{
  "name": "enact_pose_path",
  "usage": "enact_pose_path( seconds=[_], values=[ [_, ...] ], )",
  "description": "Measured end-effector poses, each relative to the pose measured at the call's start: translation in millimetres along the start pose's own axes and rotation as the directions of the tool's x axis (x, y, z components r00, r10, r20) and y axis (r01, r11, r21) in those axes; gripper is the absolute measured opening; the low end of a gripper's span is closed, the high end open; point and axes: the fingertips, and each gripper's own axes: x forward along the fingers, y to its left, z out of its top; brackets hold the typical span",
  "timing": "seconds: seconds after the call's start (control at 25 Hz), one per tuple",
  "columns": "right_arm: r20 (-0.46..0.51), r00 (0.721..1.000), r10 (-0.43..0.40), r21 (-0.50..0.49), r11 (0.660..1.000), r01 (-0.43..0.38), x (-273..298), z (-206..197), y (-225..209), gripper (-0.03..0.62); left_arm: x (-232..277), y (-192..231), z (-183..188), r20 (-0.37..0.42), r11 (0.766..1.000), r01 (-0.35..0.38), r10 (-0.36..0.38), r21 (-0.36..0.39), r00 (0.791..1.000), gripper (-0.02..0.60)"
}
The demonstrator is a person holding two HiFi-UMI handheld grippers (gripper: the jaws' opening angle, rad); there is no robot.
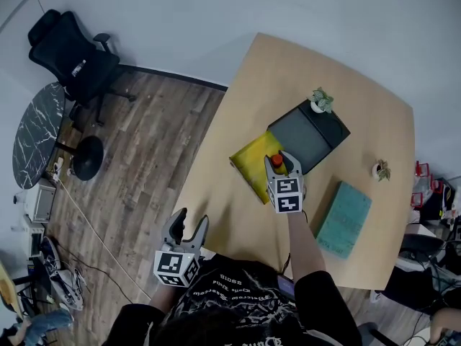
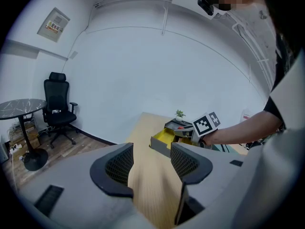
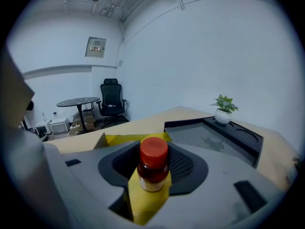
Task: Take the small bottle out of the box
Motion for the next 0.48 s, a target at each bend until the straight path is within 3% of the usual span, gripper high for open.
enact_pose_path(
  seconds=[0.28, 0.48],
  values=[
    [0.019, 1.0, 0.021, 0.022, 1.0, -0.022, -12, 7, 7, 0.161, -3, -2, 0, -0.004, 1.0, 0.013, -0.013, -0.013, 1.0, 0.249],
    [0.084, 0.996, 0.011, 0.017, 1.0, -0.012, -32, 31, 6, 0.16, -5, -9, 0, -0.007, 0.999, 0.042, -0.042, 0.029, 0.999, 0.25]
  ],
)
